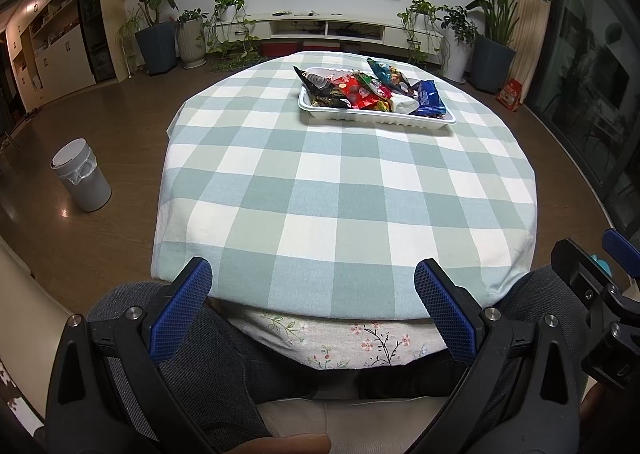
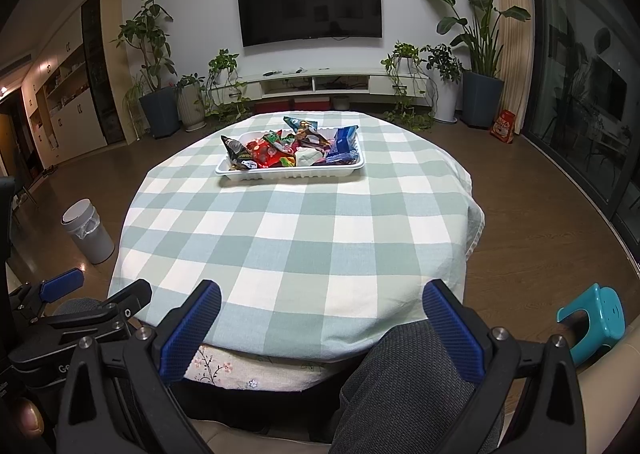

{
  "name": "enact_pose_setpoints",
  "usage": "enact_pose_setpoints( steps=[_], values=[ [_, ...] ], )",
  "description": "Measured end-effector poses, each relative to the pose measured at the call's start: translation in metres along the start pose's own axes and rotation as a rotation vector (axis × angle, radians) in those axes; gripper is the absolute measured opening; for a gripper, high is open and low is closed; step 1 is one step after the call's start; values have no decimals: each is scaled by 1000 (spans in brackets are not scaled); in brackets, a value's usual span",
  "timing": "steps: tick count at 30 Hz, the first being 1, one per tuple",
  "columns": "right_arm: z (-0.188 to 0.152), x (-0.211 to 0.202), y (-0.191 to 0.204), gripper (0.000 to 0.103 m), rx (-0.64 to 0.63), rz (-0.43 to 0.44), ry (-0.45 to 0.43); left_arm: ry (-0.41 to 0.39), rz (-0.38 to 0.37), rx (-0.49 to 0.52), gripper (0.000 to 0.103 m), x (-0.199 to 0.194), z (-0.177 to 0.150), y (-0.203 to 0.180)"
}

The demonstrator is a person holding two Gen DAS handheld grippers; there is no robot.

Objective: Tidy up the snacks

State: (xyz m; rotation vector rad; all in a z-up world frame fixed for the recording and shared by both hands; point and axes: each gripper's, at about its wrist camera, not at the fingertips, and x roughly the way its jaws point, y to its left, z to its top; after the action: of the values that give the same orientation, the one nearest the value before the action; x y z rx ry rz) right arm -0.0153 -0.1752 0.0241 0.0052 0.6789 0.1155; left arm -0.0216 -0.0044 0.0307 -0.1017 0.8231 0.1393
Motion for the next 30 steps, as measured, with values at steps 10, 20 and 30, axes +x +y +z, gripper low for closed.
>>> enact_pose_setpoints(
  steps=[10,20,30],
  values=[
    [-1,0,0,103,-1,1,2,0,1,-1,103,1,-1,0],
    [-1,-1,1,103,0,1,0,3,0,-1,103,2,-1,0],
    [-4,4,0,103,6,7,16,-26,-17,11,103,1,-4,-1]
  ],
)
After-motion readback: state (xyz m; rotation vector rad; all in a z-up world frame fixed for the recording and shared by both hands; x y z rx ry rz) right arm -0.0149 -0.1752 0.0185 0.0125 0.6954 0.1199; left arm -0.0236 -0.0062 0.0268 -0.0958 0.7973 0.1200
